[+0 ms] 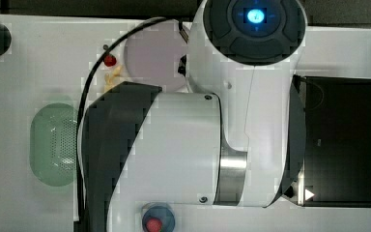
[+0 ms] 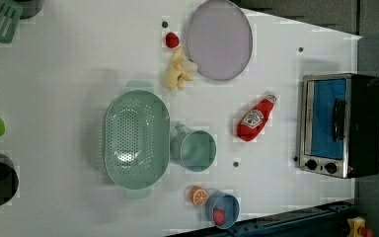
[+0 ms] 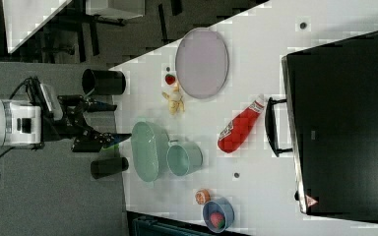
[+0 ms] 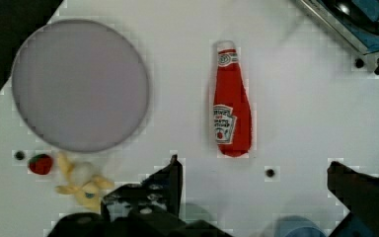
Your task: Pick Ketchup from oven and place it on table.
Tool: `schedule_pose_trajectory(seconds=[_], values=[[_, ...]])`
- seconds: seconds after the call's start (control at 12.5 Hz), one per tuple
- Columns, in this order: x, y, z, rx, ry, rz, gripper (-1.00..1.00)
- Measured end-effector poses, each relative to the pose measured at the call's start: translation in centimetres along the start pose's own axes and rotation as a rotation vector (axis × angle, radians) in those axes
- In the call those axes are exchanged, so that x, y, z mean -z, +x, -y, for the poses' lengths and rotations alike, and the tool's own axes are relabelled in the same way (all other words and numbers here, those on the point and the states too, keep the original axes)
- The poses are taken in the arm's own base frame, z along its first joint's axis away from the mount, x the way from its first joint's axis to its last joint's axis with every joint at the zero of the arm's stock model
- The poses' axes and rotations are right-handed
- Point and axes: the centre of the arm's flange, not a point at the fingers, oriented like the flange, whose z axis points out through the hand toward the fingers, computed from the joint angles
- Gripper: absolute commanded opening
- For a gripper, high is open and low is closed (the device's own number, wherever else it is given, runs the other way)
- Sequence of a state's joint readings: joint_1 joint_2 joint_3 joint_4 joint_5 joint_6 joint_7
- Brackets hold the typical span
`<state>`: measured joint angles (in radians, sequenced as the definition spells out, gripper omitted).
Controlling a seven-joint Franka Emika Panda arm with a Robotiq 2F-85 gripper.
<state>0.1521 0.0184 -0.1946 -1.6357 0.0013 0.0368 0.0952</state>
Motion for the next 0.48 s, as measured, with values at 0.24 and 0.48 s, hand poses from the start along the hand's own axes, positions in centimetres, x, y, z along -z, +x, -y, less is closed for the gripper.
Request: schedule_pose_trajectory(seconds=[0.24, 0.48], values=[[-0.4, -0.4, 1.1, 0.017, -0.012, -0.001, 1.00], [-1.5, -0.5, 1.5, 0.019, -0.019, 0.019, 1.00]])
